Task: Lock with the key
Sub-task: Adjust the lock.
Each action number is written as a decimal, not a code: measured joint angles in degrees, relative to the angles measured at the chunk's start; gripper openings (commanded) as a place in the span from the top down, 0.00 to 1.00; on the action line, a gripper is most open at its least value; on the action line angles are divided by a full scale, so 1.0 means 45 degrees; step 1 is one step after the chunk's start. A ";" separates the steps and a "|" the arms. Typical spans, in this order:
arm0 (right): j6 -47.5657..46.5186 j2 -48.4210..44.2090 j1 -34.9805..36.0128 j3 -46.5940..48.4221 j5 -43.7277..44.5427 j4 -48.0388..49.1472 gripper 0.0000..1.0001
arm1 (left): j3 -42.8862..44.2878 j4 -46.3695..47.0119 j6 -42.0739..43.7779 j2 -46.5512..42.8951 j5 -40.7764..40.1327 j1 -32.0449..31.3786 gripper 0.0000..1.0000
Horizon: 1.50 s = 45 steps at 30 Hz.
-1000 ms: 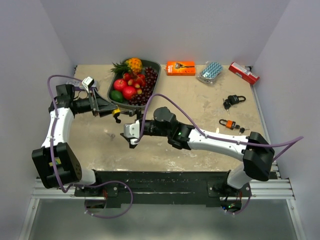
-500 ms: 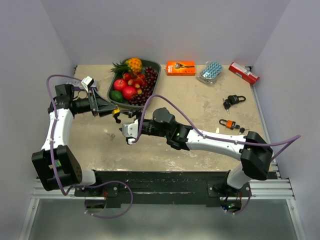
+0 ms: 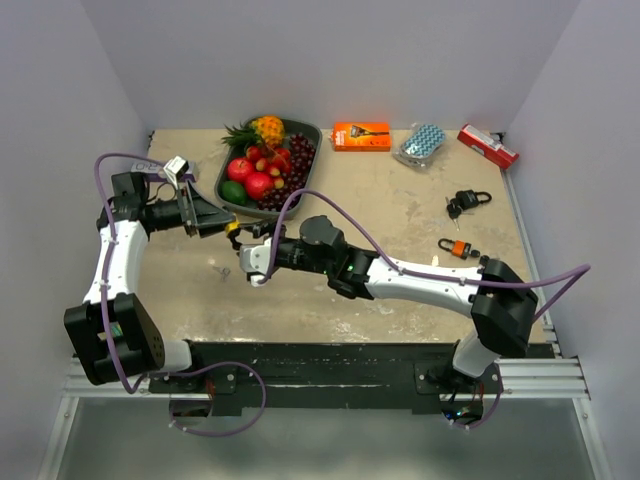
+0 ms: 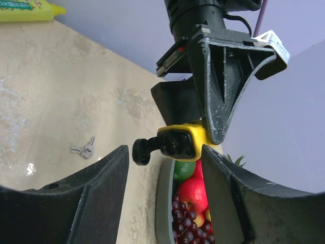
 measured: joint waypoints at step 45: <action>0.0005 0.0748 -0.0408 0.0525 -0.0423 -0.0107 0.38 | -0.0068 -0.1880 0.1719 -0.0024 0.0019 0.0000 1.00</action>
